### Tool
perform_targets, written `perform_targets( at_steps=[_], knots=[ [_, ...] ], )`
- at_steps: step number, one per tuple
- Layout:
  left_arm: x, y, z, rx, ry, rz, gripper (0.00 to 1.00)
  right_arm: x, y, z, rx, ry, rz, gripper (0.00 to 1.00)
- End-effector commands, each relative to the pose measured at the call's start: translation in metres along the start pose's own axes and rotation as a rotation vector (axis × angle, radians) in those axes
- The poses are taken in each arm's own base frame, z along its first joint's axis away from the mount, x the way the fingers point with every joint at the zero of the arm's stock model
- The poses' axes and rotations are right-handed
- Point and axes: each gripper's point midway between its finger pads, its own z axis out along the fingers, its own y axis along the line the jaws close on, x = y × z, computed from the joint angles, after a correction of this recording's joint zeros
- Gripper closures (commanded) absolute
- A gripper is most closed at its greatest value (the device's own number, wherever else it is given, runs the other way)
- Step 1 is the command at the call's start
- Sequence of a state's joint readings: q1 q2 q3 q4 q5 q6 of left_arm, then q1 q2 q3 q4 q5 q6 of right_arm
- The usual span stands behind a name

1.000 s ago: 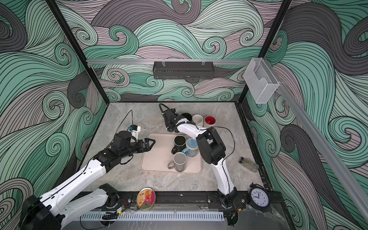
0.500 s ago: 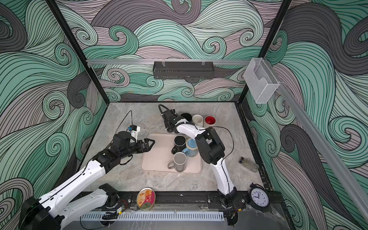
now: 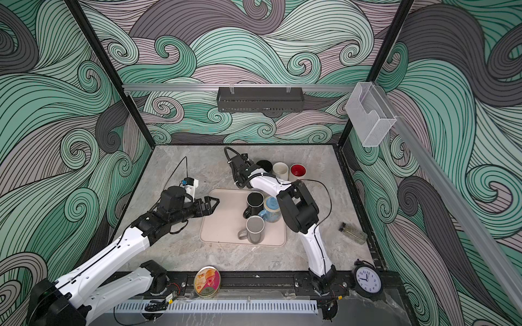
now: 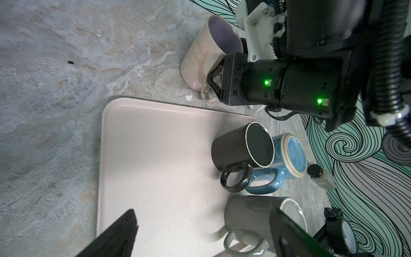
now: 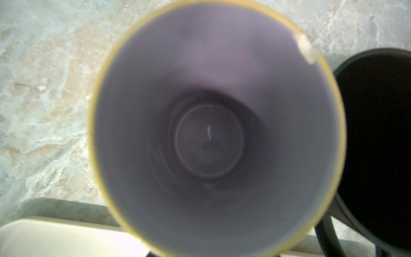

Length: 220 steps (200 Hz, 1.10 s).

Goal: Turn the mug right side up
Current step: Place the mug at the top-center of the table.

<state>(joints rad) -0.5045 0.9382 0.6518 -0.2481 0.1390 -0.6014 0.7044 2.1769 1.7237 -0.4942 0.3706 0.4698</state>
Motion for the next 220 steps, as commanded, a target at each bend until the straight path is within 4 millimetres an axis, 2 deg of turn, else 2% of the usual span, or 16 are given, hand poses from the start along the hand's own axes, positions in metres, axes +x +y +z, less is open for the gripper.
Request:
perform_targets(
  at_steps=[1, 60, 146, 185, 220],
  knots=[
    [0.002, 0.007, -0.001, -0.027, 0.000, 0.013, 0.06, -0.025, 0.001, -0.027, -0.007, -0.080, 0.034, 0.61],
    [0.002, 0.009, -0.001, -0.035, -0.002, 0.016, 0.06, -0.036, 0.001, -0.050, -0.014, -0.119, 0.029, 0.60],
    [0.007, 0.017, -0.001, -0.061, -0.002, 0.013, 0.06, -0.051, -0.006, -0.106, -0.024, -0.203, -0.002, 0.60],
    [0.007, 0.020, 0.000, -0.069, -0.011, 0.026, 0.09, -0.050, -0.001, -0.145, -0.048, -0.238, -0.052, 0.60],
    [0.015, 0.016, 0.003, -0.051, 0.043, 0.033, 0.13, -0.034, 0.003, -0.186, -0.111, -0.270, -0.091, 0.60]
  ],
)
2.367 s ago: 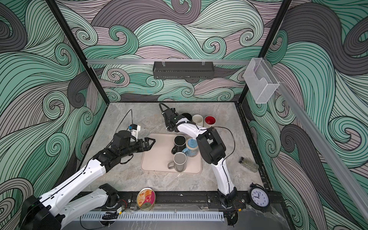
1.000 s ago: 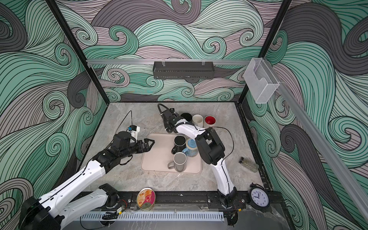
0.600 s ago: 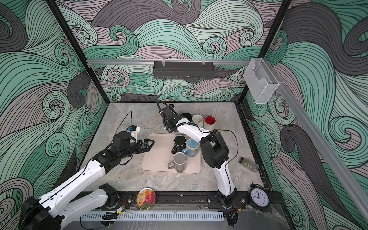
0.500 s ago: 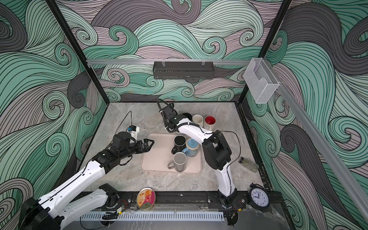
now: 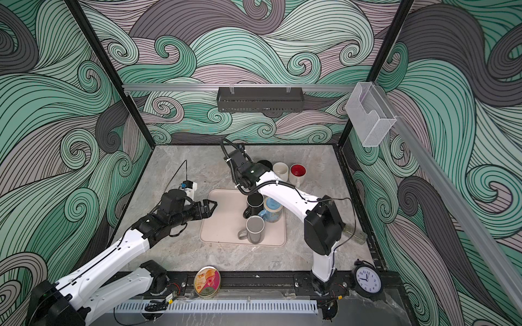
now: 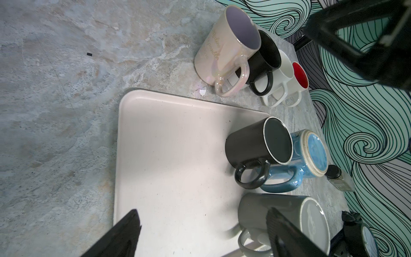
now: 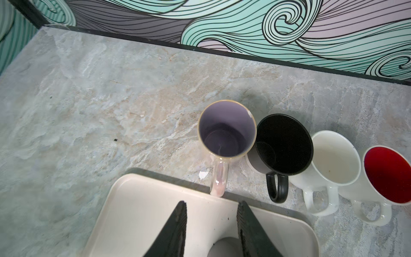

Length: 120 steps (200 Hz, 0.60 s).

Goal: Turn the mug right side up
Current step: Place the mug at the top-center of the table, then pick up the mug from the tray.

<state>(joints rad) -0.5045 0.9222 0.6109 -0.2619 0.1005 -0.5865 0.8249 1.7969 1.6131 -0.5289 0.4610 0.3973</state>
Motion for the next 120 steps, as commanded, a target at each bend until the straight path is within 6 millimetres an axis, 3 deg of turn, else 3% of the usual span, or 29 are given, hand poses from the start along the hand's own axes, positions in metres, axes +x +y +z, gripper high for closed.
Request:
perform_targets(
  at_steps=[1, 31, 67, 120],
  knots=[
    [0.004, 0.000, 0.002, 0.002, 0.034, 0.023, 0.13, -0.001, -0.002, -0.035, -0.024, -0.033, -0.026, 0.60],
    [0.011, -0.001, 0.000, 0.009, 0.055, 0.015, 0.19, 0.013, -0.001, -0.069, -0.058, -0.044, -0.044, 0.60],
    [0.017, -0.012, -0.010, 0.051, 0.052, 0.059, 0.24, 0.037, -0.002, -0.096, -0.107, -0.020, -0.045, 0.60],
    [0.034, -0.062, -0.022, 0.181, 0.020, 0.340, 0.30, 0.060, -0.011, -0.117, -0.196, -0.033, 0.005, 0.60]
  ],
)
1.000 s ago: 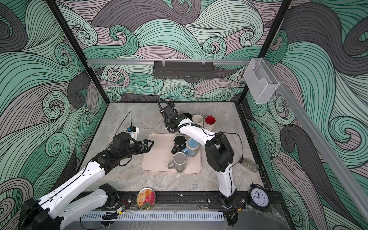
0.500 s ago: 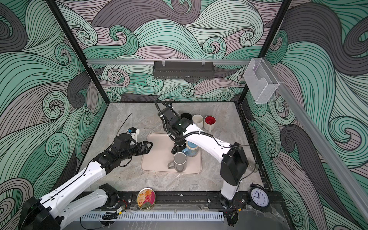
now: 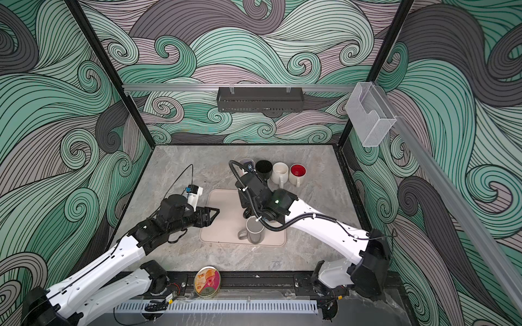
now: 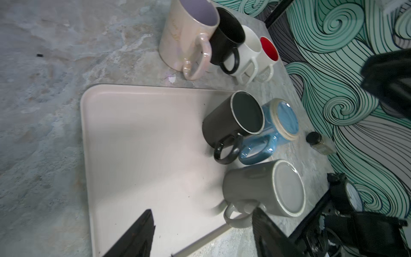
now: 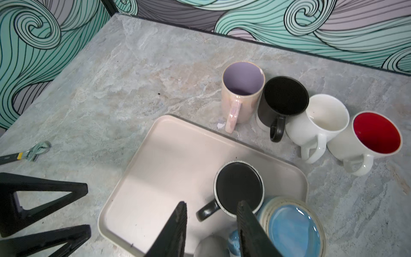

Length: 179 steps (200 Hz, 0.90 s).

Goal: Turn the mug right side up
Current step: Pick up the mug from the tray.

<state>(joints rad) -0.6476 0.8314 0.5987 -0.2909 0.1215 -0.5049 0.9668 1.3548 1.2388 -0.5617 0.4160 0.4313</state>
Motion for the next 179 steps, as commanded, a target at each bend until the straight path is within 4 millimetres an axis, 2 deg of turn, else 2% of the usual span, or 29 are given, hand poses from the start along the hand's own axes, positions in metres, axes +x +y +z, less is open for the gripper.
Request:
perform_targets(
  at_steps=[1, 34, 78, 125, 179],
  knots=[
    [0.005, -0.024, -0.001, 0.039, -0.009, 0.177, 0.30, 0.000, -0.002, -0.012, -0.031, -0.028, 0.044, 0.60],
    [0.018, -0.058, 0.011, 0.086, 0.019, 0.316, 0.32, 0.008, -0.012, -0.015, -0.006, -0.034, 0.032, 0.60],
    [0.050, -0.095, 0.034, 0.123, 0.099, 0.535, 0.38, 0.017, -0.019, -0.017, 0.001, -0.042, 0.032, 0.60],
    [0.063, -0.101, 0.058, 0.099, 0.153, 0.629, 0.38, 0.025, -0.027, -0.019, 0.014, -0.054, 0.045, 0.60],
    [0.070, -0.100, 0.073, 0.086, 0.188, 0.665, 0.39, 0.030, -0.033, -0.021, 0.030, -0.055, 0.046, 0.60]
  ],
)
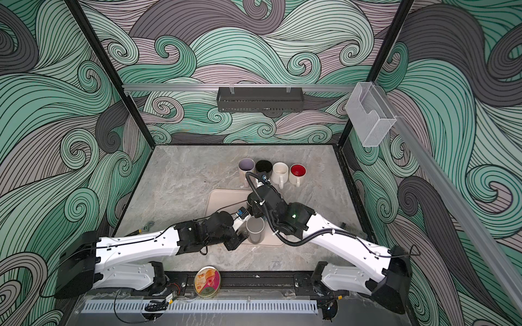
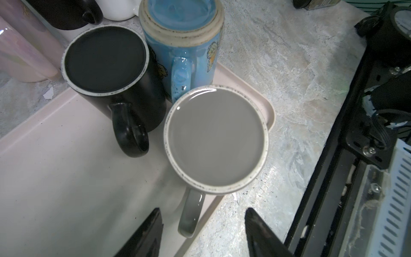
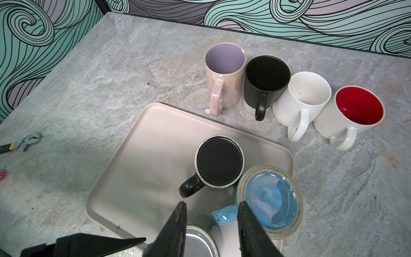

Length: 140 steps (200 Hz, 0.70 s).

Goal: Turn the mug right side up
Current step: Pick up the mug from the tray.

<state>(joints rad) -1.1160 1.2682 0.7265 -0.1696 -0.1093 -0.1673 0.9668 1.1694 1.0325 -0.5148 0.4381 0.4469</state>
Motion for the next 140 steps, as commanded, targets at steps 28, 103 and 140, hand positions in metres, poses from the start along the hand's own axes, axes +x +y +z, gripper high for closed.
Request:
perform_targets(
  at_steps=[28, 103, 140],
  knots=[
    [-0.011, -0.008, 0.009, 0.027, -0.005, 0.033, 0.41, 0.002, -0.007, -0.001, 0.025, -0.019, 0.023, 0.60],
    [-0.008, -0.009, 0.020, 0.034, 0.040, 0.018, 0.50, 0.009, -0.016, -0.003, 0.043, -0.033, 0.045, 0.60],
    [-0.008, -0.009, 0.026, 0.055, 0.062, -0.016, 0.55, 0.011, -0.018, -0.004, 0.048, -0.037, 0.049, 0.60]
  ],
)
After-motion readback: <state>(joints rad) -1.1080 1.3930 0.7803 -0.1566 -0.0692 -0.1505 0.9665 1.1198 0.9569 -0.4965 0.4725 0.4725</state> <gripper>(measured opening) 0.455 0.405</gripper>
